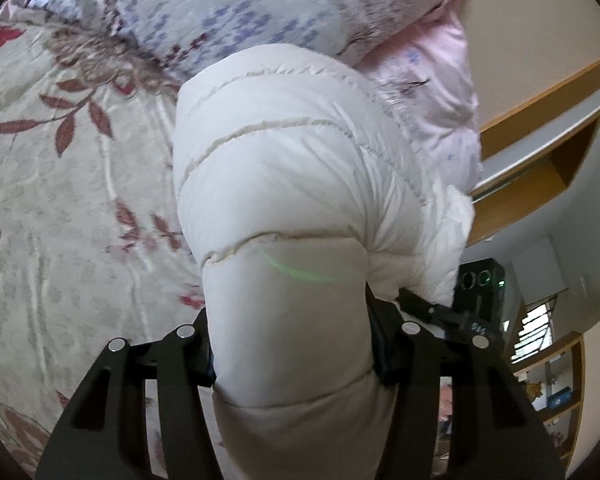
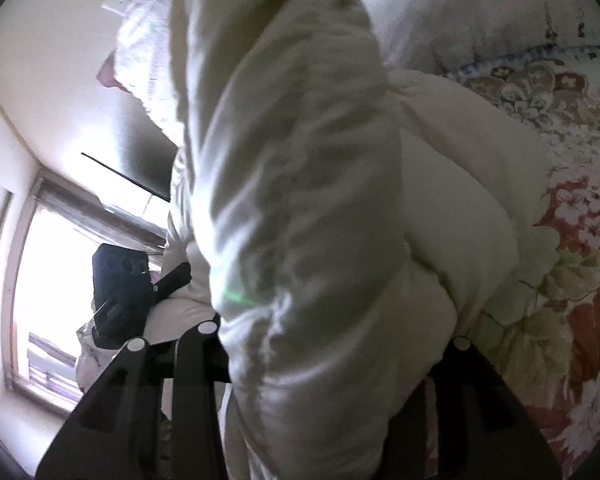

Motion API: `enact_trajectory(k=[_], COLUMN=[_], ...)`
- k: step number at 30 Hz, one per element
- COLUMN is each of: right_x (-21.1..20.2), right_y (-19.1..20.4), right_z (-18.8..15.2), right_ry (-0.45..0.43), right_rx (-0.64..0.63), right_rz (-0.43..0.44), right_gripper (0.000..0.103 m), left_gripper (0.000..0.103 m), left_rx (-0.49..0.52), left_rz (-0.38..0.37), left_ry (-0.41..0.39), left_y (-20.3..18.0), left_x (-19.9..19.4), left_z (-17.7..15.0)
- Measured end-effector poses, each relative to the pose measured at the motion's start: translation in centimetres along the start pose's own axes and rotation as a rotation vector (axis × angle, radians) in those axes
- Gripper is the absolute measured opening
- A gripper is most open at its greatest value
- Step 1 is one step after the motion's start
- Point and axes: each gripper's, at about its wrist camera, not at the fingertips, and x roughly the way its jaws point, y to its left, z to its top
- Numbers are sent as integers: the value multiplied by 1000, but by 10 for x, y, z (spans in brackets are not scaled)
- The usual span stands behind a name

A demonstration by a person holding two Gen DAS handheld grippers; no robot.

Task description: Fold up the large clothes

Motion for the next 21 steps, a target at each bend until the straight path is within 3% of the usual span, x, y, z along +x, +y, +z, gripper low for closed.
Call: enact_trajectory(k=[5,8,11,15,17,19,21], right_x=[14,13,-6,-46,-71,-82,-91], right_y=[-18,-12,1,9,13,14,12], right_z=[1,-1,-3,-5,-3,-5,5], right_ry=[29,29,-11,-119,-213,-282,-316], right_rx=[86,99,68,44,53,70,64], right_rz=[-39,-69,-196,-290,-347,-355,-335], right_gripper=[62,72,90,91,91,90,82], left_gripper=[64,74,77,77,77,77,77], left_rx=[-6,2,61,209,325,418,482], left_rz=[83,129,182,270,325,360,380], left_ry=[29,28,-8,-112,-173,-203,-207], left_y=[16,14,-2,-29,-51,-69,-86], left_x=[12,15,7,-22,-35,-41,-37], left_z=[1,2,2,-7,-20,-34,-44])
